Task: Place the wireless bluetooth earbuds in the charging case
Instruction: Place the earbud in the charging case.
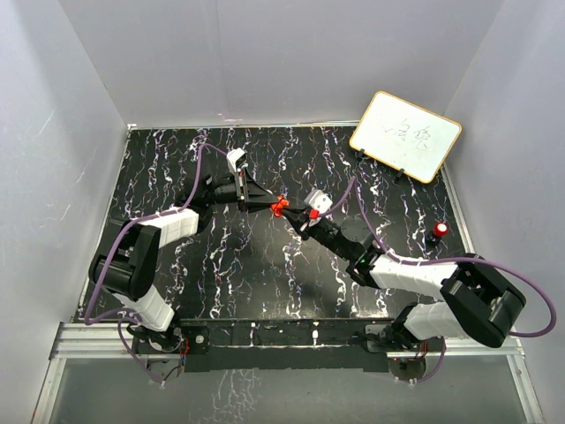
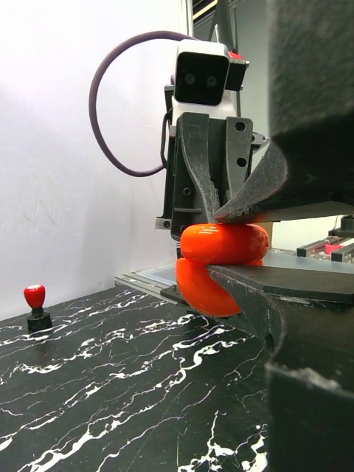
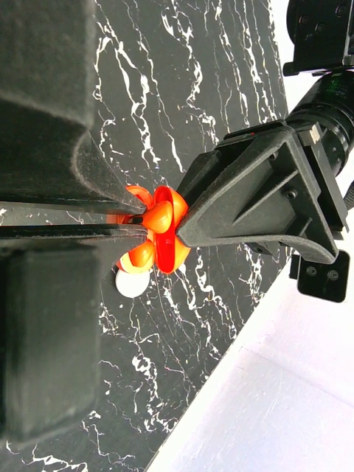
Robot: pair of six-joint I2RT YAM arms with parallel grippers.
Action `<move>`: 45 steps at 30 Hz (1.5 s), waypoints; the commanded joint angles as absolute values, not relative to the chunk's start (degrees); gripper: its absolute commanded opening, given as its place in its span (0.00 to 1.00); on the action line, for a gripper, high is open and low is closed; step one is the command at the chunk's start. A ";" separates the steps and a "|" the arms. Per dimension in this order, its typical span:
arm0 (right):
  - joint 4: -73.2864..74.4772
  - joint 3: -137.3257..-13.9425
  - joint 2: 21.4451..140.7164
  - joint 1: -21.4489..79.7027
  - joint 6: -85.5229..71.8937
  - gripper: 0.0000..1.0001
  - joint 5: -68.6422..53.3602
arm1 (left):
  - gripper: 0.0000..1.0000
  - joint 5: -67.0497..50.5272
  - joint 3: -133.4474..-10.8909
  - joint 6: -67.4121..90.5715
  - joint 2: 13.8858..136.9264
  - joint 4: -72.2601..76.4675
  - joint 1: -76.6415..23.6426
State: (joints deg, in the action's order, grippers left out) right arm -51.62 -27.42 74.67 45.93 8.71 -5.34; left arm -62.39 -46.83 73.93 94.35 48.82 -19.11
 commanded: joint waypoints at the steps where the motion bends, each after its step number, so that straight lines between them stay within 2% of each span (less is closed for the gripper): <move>1: -53.31 -26.47 75.04 45.54 9.36 0.03 -4.38 | 0.00 -65.01 -46.83 76.53 93.84 53.20 -19.42; 6: -53.44 -26.54 74.74 45.52 10.10 0.07 -4.28 | 0.00 -65.19 -46.36 78.49 94.63 55.95 -19.43; 13: -53.02 -26.39 73.57 45.52 9.89 0.19 -4.27 | 0.00 -65.09 -46.48 79.72 95.47 57.84 -19.42; 22: -50.83 -24.55 65.94 45.53 8.09 0.25 -1.82 | 0.00 -64.26 -47.04 79.85 96.98 58.68 -19.34; 26: -41.78 -26.40 60.71 45.46 6.51 0.34 5.68 | 0.00 -63.82 -46.87 79.82 97.62 59.29 -19.34; 27: -37.04 -27.72 60.26 45.44 6.59 0.41 7.55 | 0.00 -63.73 -46.94 79.86 97.83 59.40 -19.34; 29: -31.02 -30.51 60.87 45.44 4.56 0.53 11.44 | 0.00 -63.49 -46.99 79.88 98.27 59.96 -19.34; 35: -15.98 -41.19 69.51 45.44 -1.76 0.62 17.04 | 0.00 -63.10 -47.55 79.30 98.84 60.01 -19.34; 40: -10.47 -46.16 75.38 45.43 -4.51 0.64 17.43 | 0.00 -62.53 -48.63 75.81 97.74 54.77 -19.34; 45: -10.99 -45.07 74.22 45.44 -5.91 0.64 17.21 | 0.00 -62.31 -49.18 74.02 96.79 52.32 -19.34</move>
State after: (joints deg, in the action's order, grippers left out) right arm -13.34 -44.25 75.20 45.30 -3.60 16.43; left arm -60.53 -46.74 75.61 99.59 52.97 -18.52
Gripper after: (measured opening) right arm 0.637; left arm 0.241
